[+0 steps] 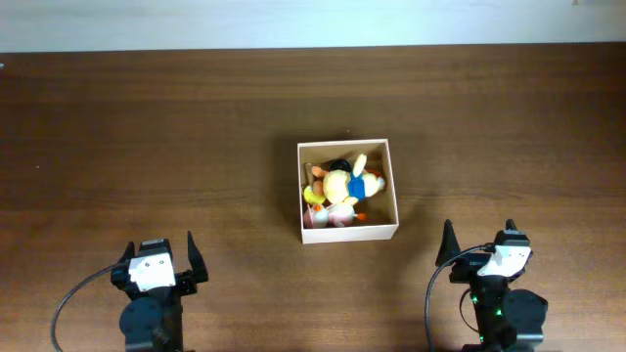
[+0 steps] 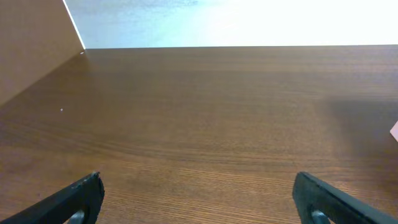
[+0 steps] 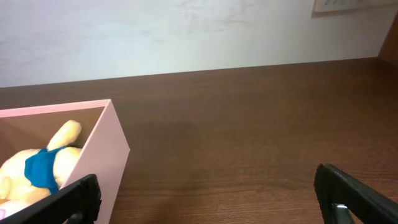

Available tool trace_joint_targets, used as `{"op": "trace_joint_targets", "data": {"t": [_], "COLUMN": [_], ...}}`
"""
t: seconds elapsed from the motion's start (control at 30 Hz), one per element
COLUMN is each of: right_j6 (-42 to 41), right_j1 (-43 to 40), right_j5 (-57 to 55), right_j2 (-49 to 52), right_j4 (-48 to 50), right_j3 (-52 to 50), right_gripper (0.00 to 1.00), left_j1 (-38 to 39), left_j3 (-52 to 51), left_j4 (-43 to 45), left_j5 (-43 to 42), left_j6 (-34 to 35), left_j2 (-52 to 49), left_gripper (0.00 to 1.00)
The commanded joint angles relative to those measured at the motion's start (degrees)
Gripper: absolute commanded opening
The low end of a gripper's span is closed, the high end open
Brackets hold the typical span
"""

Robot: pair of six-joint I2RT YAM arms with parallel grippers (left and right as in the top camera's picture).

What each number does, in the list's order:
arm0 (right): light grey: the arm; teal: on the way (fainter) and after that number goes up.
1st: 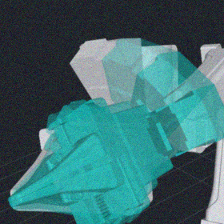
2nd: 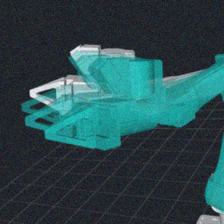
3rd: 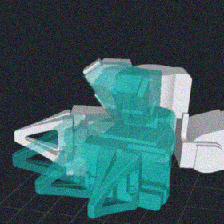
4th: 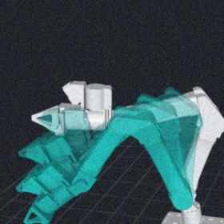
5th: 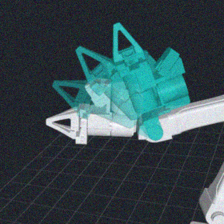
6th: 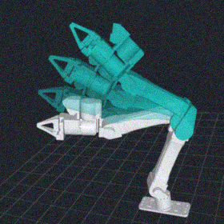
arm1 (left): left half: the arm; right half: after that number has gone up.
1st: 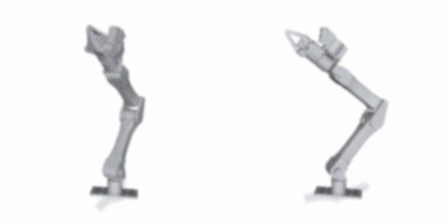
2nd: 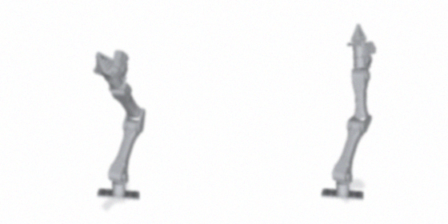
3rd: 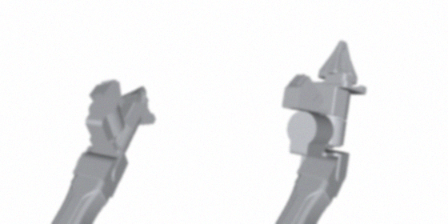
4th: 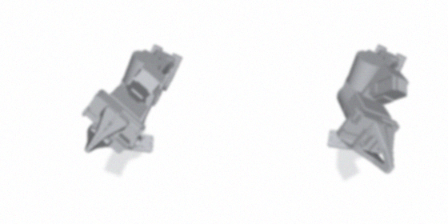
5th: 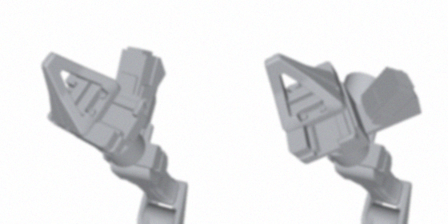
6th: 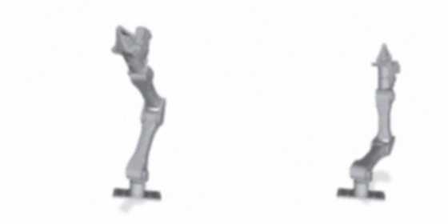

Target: Pack container

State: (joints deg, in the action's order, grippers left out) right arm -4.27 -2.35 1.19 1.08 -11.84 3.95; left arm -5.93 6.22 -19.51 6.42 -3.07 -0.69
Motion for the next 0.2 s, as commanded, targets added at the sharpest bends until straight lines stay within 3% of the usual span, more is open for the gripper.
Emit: {"op": "trace_joint_targets", "data": {"t": [0.0, 0.17], "right_j6": [0.44, 0.44], "right_j1": [0.5, 0.5], "right_j5": [0.55, 0.55], "right_j2": [0.2, 0.2], "right_j4": [0.11, 0.11], "right_j3": [-0.48, -0.48], "right_gripper": [0.99, 0.99], "left_j1": [0.11, 0.11], "left_j3": [-0.24, -0.24], "left_j4": [0.02, 0.02], "left_j5": [0.46, 0.46], "left_j6": [-0.92, -0.92], "left_j2": [0.39, 0.39], "left_gripper": [0.99, 0.99]}}
